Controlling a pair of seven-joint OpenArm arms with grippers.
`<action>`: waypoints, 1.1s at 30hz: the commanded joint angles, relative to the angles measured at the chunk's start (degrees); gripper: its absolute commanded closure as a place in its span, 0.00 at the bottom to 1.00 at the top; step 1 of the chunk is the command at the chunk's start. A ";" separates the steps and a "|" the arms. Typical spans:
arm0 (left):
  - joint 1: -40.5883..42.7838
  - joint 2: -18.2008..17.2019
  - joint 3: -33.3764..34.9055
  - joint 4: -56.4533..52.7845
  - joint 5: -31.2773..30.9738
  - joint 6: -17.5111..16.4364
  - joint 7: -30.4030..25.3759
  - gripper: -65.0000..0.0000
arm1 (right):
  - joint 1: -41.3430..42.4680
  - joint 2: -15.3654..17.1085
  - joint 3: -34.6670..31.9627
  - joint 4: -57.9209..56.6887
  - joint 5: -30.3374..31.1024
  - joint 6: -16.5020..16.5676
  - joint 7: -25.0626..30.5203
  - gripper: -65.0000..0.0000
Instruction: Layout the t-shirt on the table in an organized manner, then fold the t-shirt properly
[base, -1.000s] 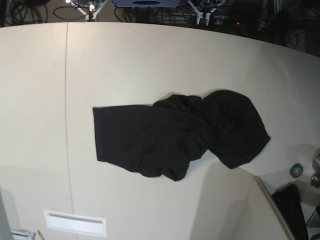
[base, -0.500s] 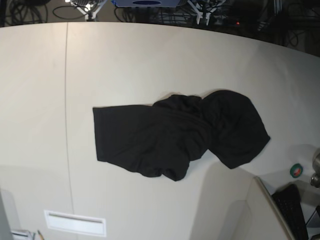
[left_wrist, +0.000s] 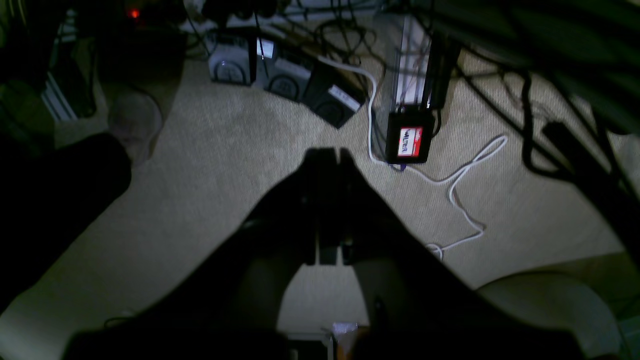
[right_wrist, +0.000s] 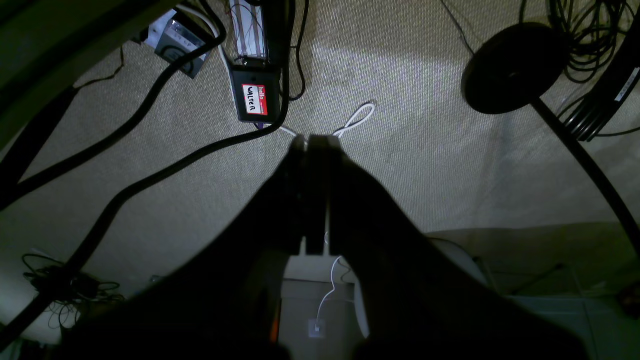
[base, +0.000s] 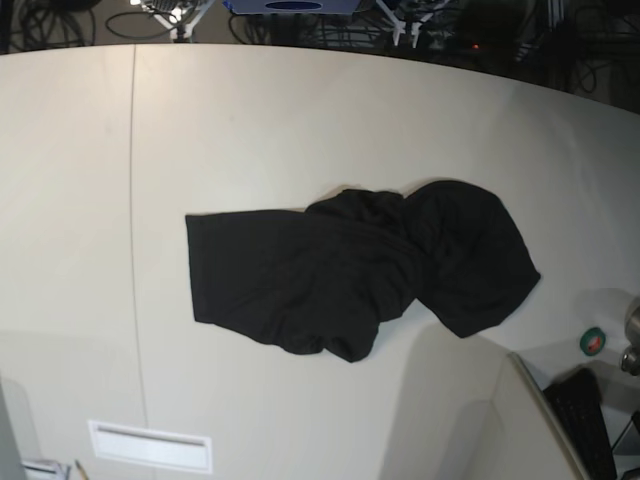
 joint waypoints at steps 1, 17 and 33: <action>0.36 0.07 0.17 0.09 -0.08 0.14 0.03 1.00 | -0.36 0.27 -0.08 0.19 -0.14 -0.45 -0.06 1.00; 12.85 -3.71 0.34 16.09 0.62 0.05 0.47 1.00 | -17.68 0.27 0.27 20.05 0.03 -0.36 3.90 1.00; 45.02 -15.49 0.25 63.65 -0.87 -0.03 0.03 1.00 | -43.00 1.07 5.99 76.32 0.21 -0.62 -19.40 1.00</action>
